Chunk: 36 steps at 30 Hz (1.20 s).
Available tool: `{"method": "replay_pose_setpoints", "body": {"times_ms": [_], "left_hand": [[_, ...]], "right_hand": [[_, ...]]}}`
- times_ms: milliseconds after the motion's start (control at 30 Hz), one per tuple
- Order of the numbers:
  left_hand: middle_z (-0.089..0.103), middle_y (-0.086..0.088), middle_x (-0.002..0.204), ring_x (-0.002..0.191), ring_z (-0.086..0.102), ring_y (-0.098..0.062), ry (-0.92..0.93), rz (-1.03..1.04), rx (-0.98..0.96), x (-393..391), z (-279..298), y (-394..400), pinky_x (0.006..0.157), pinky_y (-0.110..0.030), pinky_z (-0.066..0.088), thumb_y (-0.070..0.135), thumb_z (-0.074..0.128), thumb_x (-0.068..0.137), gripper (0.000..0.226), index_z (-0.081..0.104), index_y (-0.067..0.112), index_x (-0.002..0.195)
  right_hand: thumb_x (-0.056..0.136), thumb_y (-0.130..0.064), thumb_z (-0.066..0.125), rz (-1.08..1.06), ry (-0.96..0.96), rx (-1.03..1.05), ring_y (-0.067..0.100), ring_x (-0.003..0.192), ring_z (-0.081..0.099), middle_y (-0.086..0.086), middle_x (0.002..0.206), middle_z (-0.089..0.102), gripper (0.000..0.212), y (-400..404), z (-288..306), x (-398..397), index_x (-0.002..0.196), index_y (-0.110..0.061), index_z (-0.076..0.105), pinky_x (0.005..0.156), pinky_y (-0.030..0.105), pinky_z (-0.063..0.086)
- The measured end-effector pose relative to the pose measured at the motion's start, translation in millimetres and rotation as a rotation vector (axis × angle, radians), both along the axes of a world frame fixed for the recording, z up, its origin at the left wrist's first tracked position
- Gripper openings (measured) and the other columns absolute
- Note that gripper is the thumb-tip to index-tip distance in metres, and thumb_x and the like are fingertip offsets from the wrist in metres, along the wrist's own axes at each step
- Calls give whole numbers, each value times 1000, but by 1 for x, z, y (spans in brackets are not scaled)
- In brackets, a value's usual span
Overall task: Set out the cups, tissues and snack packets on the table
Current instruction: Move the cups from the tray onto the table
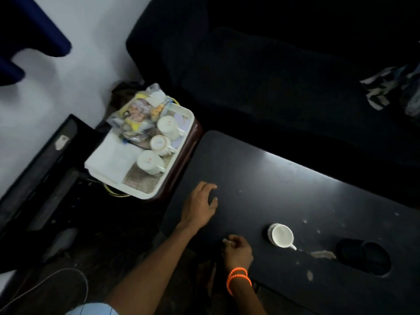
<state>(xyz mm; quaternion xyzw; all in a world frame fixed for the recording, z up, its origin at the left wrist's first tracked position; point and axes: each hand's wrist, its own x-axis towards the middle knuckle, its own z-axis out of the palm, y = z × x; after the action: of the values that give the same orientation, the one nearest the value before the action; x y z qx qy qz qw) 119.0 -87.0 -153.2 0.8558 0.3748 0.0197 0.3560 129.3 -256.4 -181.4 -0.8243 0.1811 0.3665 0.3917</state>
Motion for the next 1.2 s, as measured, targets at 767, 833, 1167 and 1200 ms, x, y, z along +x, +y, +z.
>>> {"method": "replay_pose_setpoints", "body": {"times_ms": [767, 833, 1167, 1200], "left_hand": [[71, -16, 111, 109, 70, -34, -227, 1038, -783, -106, 29, 208, 68, -51, 65, 35, 86, 81, 34, 60, 12, 84], [72, -14, 111, 111, 70, -32, -293, 993, -891, -109, 33, 203, 67, -45, 65, 22, 85, 83, 26, 64, 13, 95], [75, -10, 125, 120, 69, -24, -209, 362, -1002, -49, 39, 114, 104, -41, 57, -13, 89, 61, 80, 64, 7, 134], [74, -9, 125, 121, 69, -25, -198, 325, -937, -36, 36, 97, 105, -41, 56, -14, 91, 58, 82, 65, 8, 133]], "right_hand": [[88, -17, 70, 186, 155, 468, 37, 81, 76, 25, 86, 75, 16, 265, 40, -7, 74, -8, 70, 70, 41, 64], [85, -11, 73, 212, 158, 512, 33, 78, 76, 25, 89, 75, 6, 254, 43, -3, 81, -6, 71, 65, 34, 62], [82, 7, 72, 418, 93, 513, 31, 81, 64, 18, 85, 67, 22, 153, 40, 95, 99, -4, 63, 82, 54, 56], [81, 10, 72, 440, 53, 470, 32, 81, 62, 21, 86, 67, 19, 141, 39, 107, 91, -3, 62, 80, 55, 55]]}}
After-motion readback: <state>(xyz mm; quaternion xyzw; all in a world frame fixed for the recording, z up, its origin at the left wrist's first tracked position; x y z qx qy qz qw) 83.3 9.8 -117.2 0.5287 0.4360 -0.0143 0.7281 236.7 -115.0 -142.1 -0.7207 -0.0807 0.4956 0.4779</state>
